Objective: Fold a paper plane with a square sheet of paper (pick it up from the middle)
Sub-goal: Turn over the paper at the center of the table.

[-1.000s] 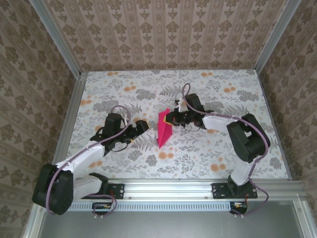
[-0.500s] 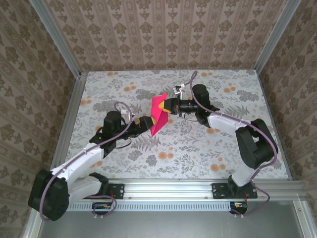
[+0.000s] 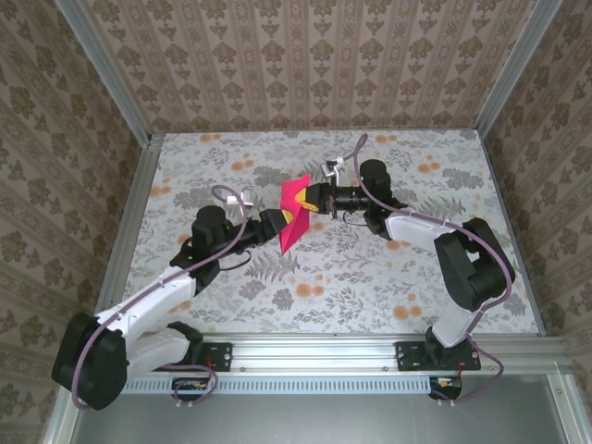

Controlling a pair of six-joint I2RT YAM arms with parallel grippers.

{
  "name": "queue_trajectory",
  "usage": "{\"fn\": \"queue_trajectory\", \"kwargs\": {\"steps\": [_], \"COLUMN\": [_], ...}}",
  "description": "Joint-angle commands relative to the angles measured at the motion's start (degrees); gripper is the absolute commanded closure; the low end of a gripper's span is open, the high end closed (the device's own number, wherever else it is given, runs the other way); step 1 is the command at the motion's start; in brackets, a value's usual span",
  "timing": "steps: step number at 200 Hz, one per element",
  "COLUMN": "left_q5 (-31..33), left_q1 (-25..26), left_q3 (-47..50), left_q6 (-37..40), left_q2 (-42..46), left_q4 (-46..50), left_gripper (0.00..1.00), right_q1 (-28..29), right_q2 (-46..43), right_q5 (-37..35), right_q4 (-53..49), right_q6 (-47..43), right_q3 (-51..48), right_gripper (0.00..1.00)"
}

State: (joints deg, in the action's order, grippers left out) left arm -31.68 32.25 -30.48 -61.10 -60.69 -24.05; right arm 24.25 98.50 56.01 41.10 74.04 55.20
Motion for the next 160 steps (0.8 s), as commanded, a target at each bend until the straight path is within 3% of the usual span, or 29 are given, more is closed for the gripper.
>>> {"fn": "queue_trajectory", "kwargs": {"steps": [1, 35, 91, 160], "left_q5": [1.01, 1.2, 1.88, 2.0], "left_q1": [0.53, 0.67, 0.8, 0.88], "left_q3": [-0.72, -1.13, -1.42, -1.69], "left_q6": [1.6, 2.19, 1.92, 1.99], "left_q2": [1.81, 1.54, 0.67, 0.18], "left_q4": [-1.25, -0.44, 0.76, 0.51], "left_gripper": [0.35, 0.43, 0.48, 0.71], "right_q1": [-0.18, -0.16, -0.14, -0.16], "right_q2": [1.4, 2.81, 2.68, 2.8], "right_q5": [1.64, 2.09, 2.08, 2.1], "right_q4": [5.6, 10.18, 10.92, 10.7], "right_q6": [2.67, 5.87, 6.27, 6.03], "right_q3": [-1.54, -2.33, -2.55, -2.64], "right_gripper": [0.96, 0.96, 0.96, 0.94]}}
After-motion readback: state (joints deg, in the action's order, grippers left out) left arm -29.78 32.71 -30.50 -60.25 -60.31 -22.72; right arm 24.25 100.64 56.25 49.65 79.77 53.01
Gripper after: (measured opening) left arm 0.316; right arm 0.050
